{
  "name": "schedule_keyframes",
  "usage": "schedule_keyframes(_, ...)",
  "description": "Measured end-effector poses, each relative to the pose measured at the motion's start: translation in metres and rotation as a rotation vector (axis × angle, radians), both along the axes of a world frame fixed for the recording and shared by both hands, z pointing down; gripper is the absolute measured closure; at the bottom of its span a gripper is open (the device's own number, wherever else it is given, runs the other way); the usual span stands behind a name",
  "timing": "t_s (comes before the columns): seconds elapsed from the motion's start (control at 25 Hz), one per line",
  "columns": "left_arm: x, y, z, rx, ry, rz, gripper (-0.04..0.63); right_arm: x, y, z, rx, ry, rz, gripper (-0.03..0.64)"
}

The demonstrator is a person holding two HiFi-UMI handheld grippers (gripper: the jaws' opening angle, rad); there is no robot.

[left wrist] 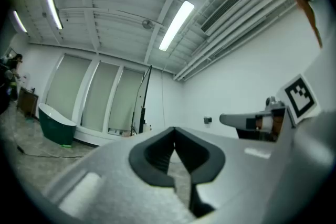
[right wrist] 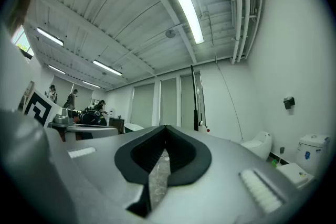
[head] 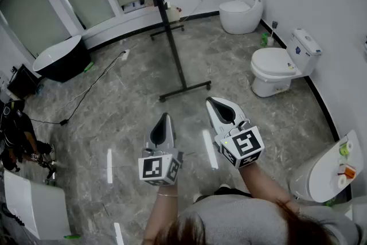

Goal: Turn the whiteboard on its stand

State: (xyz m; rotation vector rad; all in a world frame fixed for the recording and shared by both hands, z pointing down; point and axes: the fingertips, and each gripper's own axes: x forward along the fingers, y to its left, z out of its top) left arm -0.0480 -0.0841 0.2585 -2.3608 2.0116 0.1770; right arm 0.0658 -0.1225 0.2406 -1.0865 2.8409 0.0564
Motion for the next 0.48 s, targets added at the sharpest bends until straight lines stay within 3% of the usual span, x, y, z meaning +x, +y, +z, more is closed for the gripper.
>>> schedule_keyframes(0.48,0.0042,-0.0043,0.0053,-0.007,-0.001,-0.001,0.597,-0.0007,-0.0040,0.0012,0.006,0.009,-0.012,0.614)
